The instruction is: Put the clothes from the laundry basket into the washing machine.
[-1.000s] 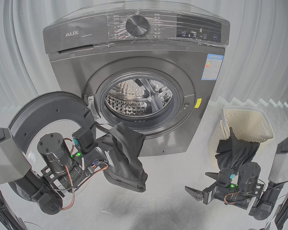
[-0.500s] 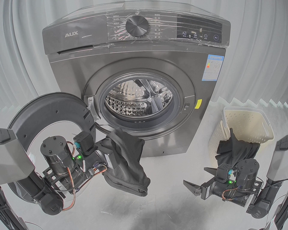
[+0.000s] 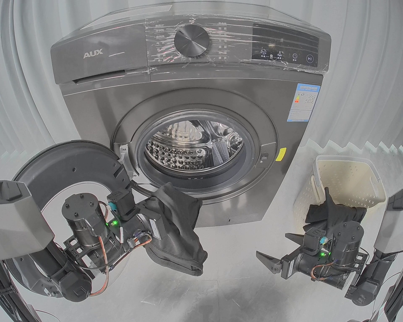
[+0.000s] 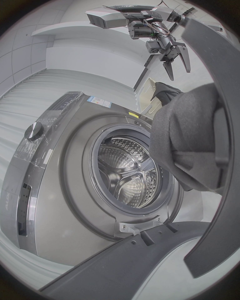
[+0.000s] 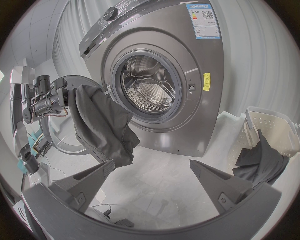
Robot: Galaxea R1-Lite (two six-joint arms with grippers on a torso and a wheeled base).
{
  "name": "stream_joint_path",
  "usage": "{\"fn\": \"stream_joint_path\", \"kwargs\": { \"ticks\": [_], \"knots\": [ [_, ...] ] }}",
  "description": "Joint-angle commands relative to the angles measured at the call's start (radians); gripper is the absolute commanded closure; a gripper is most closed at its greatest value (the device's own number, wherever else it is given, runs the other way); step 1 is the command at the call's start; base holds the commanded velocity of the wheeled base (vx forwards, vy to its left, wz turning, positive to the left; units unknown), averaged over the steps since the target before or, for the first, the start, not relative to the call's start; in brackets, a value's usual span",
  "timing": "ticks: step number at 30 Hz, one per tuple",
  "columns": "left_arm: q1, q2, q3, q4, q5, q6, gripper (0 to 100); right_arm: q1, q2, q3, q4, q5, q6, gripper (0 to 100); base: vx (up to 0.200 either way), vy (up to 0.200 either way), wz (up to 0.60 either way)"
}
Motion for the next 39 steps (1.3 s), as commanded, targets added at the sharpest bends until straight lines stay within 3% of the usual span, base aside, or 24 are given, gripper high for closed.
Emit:
{"fn": "stream_joint_path", "kwargs": {
  "ticks": [1,5,14,23,28,36,39],
  "knots": [
    [-0.006,0.009,0.0,-0.002,0.004,0.004,100,0.0,0.0,0.002,-0.001,0.0,0.0,0,0.0,0.0,0.0],
    [-0.007,0.014,-0.002,0.0,0.024,0.011,100,0.002,0.0,0.002,-0.001,0.0,0.0,0,0.0,0.0,0.0],
    [-0.009,0.028,0.0,-0.002,0.025,0.013,100,0.011,0.0,0.003,0.001,-0.001,0.0,0,0.133,0.0,0.0],
    [-0.017,0.028,0.001,-0.003,0.025,0.019,100,0.014,0.001,0.005,-0.001,0.0,0.0,0,0.0,0.0,0.0],
    [-0.018,0.028,0.003,-0.003,0.025,0.019,100,0.016,0.0,0.003,0.001,0.0,0.0,0,0.2,0.0,0.0],
    [-0.046,0.034,0.015,-0.005,0.028,0.017,100,0.023,-0.002,0.005,0.001,0.0,0.0,0,0.025,0.0,0.0],
    [-0.092,0.029,0.015,-0.005,0.036,0.016,100,0.037,-0.01,0.005,-0.001,-0.001,0.0,0,0.0,0.0,0.0]
  ]
}}
